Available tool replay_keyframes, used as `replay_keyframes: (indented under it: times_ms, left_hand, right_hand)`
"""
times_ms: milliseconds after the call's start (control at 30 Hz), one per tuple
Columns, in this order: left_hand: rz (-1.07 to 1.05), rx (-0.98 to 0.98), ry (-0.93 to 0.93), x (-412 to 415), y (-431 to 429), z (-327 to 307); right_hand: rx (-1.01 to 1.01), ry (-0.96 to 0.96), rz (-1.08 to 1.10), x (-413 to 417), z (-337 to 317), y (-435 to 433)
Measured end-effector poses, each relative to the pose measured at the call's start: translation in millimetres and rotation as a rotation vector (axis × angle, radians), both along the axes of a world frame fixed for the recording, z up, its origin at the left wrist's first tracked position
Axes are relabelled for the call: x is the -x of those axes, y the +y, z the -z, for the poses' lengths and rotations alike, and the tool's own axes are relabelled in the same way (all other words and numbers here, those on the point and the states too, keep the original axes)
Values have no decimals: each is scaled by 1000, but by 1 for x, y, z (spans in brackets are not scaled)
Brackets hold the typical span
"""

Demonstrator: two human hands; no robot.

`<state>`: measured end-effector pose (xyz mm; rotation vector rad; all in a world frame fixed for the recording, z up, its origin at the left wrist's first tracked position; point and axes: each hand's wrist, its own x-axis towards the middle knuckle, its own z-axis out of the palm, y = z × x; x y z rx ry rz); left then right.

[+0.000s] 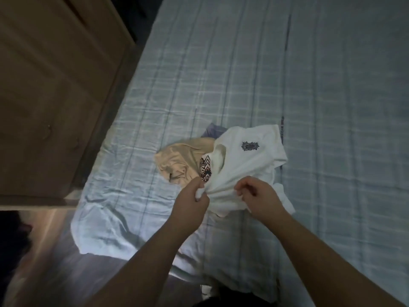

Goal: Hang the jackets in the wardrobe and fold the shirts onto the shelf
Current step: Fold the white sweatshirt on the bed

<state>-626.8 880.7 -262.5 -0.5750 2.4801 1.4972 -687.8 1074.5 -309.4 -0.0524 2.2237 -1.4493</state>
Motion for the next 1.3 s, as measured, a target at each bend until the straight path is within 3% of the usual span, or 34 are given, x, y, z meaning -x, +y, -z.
replay_keyframes:
  times_ms: [167,367,500,600,800,933,1033,1167,1300]
  left_hand:
    - [59,-89,33,-59,-30,-52]
    - [116,-91,111,-151,-63,-121]
    - [63,-81,169,-209,-89,-148]
    - [48,-51,227,-247,-107,-166]
    - [-92,-21,391,-303,-157,-192]
    - [-171,50,477,-312,-180,-209]
    - [-198,180,496,-300,-180,-221]
    - [-188,369,530,-267,-174,-242]
    - [-117,435,503,-233,-161,-249]
  right_hand:
    - [-139,195,129,-31,-51,0]
    - [-219,439,-334,-93,-104,-58]
    - [-324,393,-619,-130,-114,-110]
    - [-368,364,-688,-165,-116,-134]
    - [-230,371,-463,-205,-149,-159]
    - [-237,499,-399,-207,-201,-153]
    - [-432,601,-364,-204,-234,-136]
    - [-340,709,-145,-200,-269,-95]
    - [-376,677,-27,-199,-305,-55]
